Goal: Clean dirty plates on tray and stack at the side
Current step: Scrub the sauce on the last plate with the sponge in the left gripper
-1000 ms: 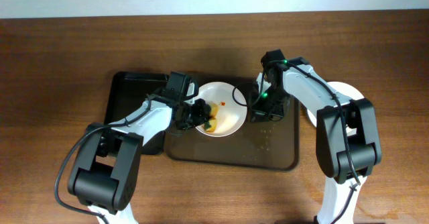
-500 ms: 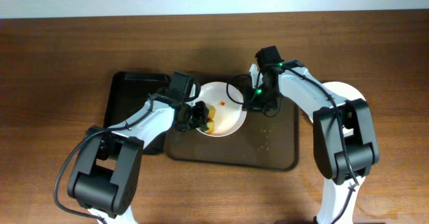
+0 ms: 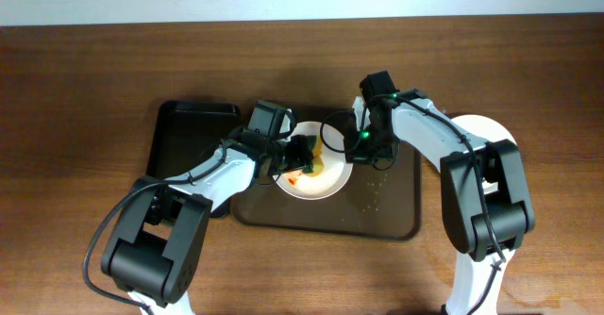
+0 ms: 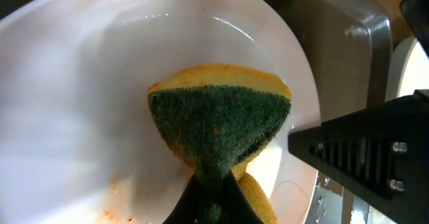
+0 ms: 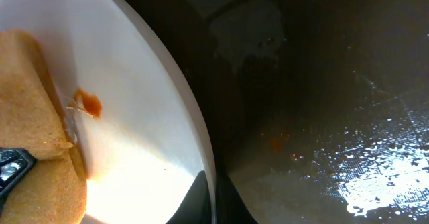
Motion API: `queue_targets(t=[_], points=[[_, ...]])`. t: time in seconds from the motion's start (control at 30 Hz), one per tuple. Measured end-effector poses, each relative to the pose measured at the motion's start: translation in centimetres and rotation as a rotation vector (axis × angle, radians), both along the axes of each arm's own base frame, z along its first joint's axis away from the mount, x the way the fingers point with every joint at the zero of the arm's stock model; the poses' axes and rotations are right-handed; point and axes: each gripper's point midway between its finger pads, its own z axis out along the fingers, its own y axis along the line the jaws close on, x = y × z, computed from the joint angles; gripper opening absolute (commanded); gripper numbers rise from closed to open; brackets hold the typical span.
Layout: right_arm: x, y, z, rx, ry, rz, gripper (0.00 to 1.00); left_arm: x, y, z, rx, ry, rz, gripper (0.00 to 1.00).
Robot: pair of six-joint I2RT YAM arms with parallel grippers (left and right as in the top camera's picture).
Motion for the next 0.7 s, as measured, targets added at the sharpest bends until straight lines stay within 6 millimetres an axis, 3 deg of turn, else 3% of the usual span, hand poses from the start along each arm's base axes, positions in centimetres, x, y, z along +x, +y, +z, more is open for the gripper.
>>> queue_targets(t=[0.57,0.7], points=[[-0.1,0.0,0.0,-0.001,0.004,0.000,0.04,1.6,-2.0,2.4,-0.166,-0.009,0.068,0.00],[-0.1,0.0,0.0,-0.001,0.005,0.000,0.04,1.5,-3.4,2.4,-0.192,-0.024,0.051,0.00]])
